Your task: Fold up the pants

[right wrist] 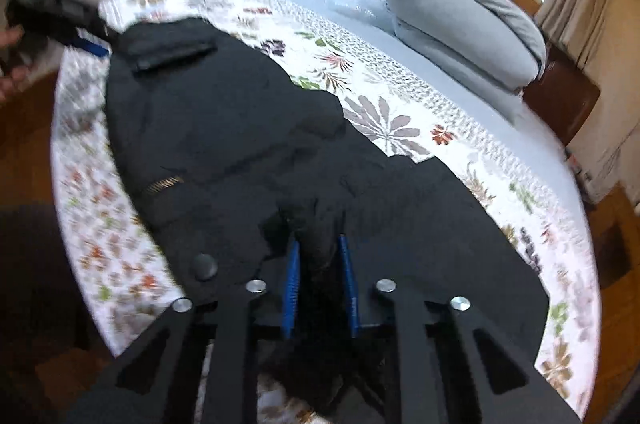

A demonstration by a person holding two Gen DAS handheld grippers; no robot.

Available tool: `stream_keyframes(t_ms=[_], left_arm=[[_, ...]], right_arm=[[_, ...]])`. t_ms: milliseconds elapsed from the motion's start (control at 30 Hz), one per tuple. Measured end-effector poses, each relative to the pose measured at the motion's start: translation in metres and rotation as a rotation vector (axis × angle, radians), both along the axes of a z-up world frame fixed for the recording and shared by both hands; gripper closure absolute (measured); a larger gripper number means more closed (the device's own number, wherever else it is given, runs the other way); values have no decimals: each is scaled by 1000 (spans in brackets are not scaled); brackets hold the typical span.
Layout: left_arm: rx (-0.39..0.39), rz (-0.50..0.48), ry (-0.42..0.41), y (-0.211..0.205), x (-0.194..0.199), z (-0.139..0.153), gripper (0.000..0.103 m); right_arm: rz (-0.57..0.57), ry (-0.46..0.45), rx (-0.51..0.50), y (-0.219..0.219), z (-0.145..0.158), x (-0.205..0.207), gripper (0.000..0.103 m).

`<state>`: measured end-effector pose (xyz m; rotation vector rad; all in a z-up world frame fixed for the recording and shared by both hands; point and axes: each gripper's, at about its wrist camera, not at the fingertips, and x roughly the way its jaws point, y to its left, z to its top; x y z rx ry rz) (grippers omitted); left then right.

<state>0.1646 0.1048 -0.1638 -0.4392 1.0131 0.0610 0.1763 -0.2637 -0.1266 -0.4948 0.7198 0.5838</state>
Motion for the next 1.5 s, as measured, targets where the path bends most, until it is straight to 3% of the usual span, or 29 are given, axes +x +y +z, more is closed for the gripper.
stream_keyframes(t_ms=[133,300,433,533,767,833,900,1033,1133,1333,1433,1500], left_arm=[[-14,32,26,11,-6,-7,12],[-57,67,62,19,-10,-21,12],[-179,104,47,31,0,-28,12],[-223,137,60,39,11,-36,12],[-392,247,75,57,24,-53,5],[-490,272,22,65,16,-51,5],[-648,241,-50,70,13,-50,5],[-692,265,-22,75,11,-59,6],[-696,269,6,69,12,-68,18],[-559,244,61,62,22,-68,60],[-548,234,49,62,23,-65,76],[-527,226,34,62,17,-59,80]], right_arm=[[36,34,12,-5,2,-8,89],[62,60,-42,5,-19,-9,85],[79,55,2,7,-13,-18,56],[82,33,40,4,2,-28,46],[-9,78,132,-25,17,-33,41],[-41,95,150,-34,15,-32,41],[-69,105,164,-43,14,-31,41],[-93,117,178,-49,12,-28,41],[-81,104,153,-47,12,-29,41],[-138,99,158,-64,16,-20,41],[-187,90,193,-80,25,-14,34],[-219,85,210,-90,30,-10,33]])
